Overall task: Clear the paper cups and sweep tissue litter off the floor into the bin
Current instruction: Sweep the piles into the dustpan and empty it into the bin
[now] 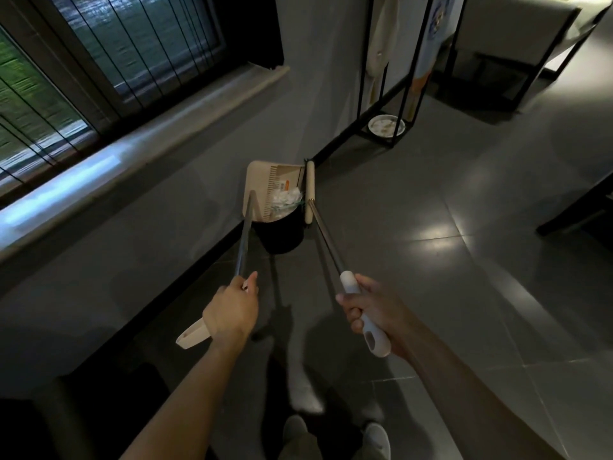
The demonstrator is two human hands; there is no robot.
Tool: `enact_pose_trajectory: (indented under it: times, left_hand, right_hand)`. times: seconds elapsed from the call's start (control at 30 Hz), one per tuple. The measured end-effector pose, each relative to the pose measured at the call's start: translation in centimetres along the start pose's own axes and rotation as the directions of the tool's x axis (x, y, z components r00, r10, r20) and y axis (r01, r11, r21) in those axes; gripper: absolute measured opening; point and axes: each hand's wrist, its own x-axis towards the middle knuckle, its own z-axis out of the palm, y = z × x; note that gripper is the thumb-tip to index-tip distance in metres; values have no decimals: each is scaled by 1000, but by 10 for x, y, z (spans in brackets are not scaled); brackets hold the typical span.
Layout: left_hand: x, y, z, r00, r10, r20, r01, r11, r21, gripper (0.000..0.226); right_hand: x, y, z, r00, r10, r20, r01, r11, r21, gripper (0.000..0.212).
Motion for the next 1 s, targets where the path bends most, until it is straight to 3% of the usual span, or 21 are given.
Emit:
enact_pose_trajectory:
  times: [0.4,0.7,0.83,0.93,1.0]
  left_hand:
    - [-10,-12,-21,986,58,-154,-40,992,119,50]
    - [-16,-12,-43,954,138,-265,-101,984,147,54]
    - [-19,-24,-20,927,293,-234,-200,914,354,48]
    - [-24,-28,-1,942,293,-166,-200,883,424,31]
    - [-23,-29,4,941,308,-141,-217,867,449,32]
  right_hand:
    - [-13,2,5,998,-61,12,61,996,-68,71]
    - [-13,1,9,997,-76,20,76,997,9,64]
    - [-14,4,2,999,-48,18,48,999,-14,67]
    - [-16,7,-3,1000,-27,10,27,1000,1,67]
    - [-17,7,-4,1000,-21,9,21,1000,4,65]
